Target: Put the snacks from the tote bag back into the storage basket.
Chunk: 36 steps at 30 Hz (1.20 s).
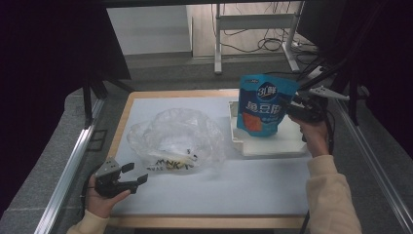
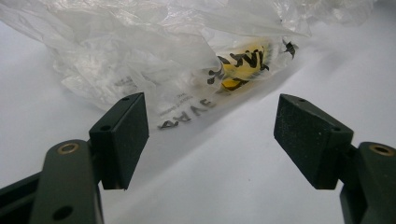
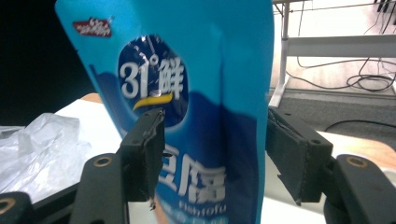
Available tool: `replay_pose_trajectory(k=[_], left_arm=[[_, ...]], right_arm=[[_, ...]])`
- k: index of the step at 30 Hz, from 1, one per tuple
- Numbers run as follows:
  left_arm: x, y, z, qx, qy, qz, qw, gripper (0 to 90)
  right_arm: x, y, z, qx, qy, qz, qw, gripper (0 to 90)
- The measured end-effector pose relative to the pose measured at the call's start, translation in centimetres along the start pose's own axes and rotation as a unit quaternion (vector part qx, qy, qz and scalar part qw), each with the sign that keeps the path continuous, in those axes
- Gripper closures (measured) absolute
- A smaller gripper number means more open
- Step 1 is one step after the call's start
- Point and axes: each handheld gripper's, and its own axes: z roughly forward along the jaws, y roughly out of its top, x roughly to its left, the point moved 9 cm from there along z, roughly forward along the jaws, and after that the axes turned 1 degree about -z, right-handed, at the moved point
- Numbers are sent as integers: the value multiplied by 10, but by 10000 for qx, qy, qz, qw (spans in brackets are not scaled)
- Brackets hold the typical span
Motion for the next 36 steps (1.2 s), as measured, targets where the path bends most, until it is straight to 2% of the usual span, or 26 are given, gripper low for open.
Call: replay_pose_trajectory(k=[6,12,21,29,36], left_arm=[[0,1,-1,-10,1,5,10000,265],[-1,1,-1,-13,3,11,10000,265],[0,1,-1,-18,19,18,10000,265],[-1,1,-1,-17,25,26,10000,265],[-1,0,-1,-12,26,44,10000,264]], right_arm=[[3,-15,-11,96,-88,71,9999,355],[16,-30,-25,24,38,75,10000,353],[57,-59,-36,141,503,-58,9986,353],[95,-101,-36,524,930,-156,9942,353],[122,-132,-36,755,1228,-196,9894,353]])
